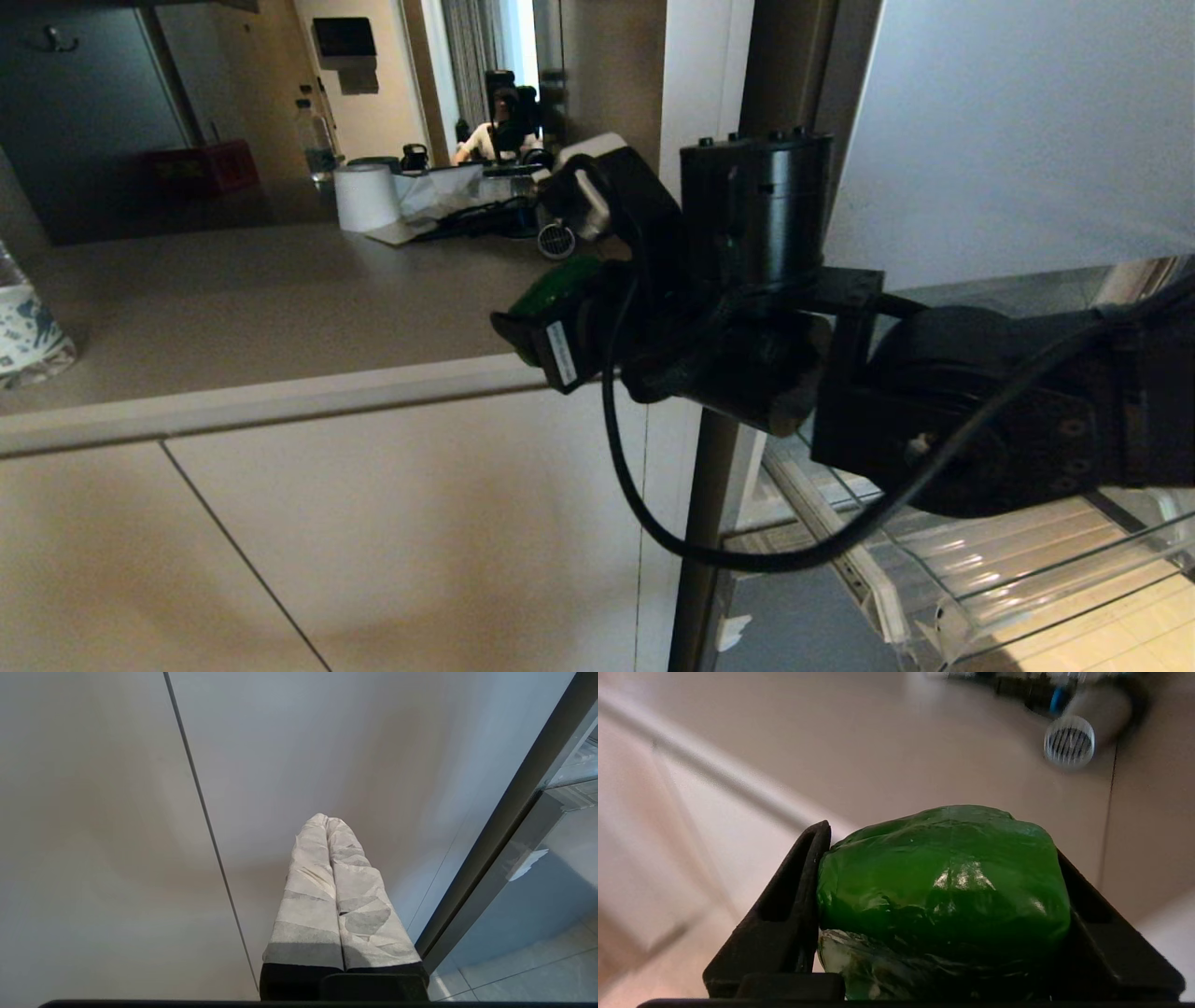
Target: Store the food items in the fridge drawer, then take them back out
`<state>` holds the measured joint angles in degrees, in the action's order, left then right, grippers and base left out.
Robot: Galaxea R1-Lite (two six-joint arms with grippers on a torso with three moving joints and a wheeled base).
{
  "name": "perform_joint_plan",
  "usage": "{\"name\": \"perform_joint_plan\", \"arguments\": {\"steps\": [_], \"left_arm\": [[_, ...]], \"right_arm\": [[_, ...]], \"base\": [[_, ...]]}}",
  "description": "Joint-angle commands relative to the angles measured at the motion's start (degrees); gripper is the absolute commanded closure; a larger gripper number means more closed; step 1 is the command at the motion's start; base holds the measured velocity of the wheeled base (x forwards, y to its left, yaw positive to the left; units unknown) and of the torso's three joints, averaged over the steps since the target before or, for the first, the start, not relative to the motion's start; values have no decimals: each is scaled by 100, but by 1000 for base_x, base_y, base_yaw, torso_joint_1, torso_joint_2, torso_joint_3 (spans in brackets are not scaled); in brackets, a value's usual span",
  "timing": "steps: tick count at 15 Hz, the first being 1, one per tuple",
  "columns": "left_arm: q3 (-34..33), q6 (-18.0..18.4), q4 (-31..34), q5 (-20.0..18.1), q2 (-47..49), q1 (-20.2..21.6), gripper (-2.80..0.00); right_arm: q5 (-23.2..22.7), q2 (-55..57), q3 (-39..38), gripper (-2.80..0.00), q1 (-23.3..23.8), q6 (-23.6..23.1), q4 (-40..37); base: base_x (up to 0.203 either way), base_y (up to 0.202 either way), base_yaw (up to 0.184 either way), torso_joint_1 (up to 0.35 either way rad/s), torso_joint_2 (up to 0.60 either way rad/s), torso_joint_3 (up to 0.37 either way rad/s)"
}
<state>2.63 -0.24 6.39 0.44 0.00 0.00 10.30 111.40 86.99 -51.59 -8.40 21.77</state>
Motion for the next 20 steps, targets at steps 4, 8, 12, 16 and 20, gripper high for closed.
{"name": "perform_joint_plan", "arguments": {"steps": [4, 8, 12, 16, 20], "left_arm": [[0, -2, 3, 0, 0, 0, 0], [0, -2, 8, 0, 0, 0, 0], [0, -2, 3, 0, 0, 0, 0], [0, -2, 3, 0, 0, 0, 0], [0, -2, 3, 0, 5, 0, 0]], "right_arm": [[391, 1432, 1460, 0, 190, -76, 740], [561, 1939, 2096, 0, 604, -166, 970], [543, 2165, 2287, 0, 695, -188, 1011], [543, 2307, 2296, 0, 703, -188, 1145], [543, 2325, 2296, 0, 712, -182, 1154]], "base": [[0, 0, 0, 0, 0, 0], [0, 0, 0, 0, 0, 0], [0, 0, 0, 0, 0, 0], [0, 0, 0, 0, 0, 0], [0, 0, 0, 0, 0, 0]]}}
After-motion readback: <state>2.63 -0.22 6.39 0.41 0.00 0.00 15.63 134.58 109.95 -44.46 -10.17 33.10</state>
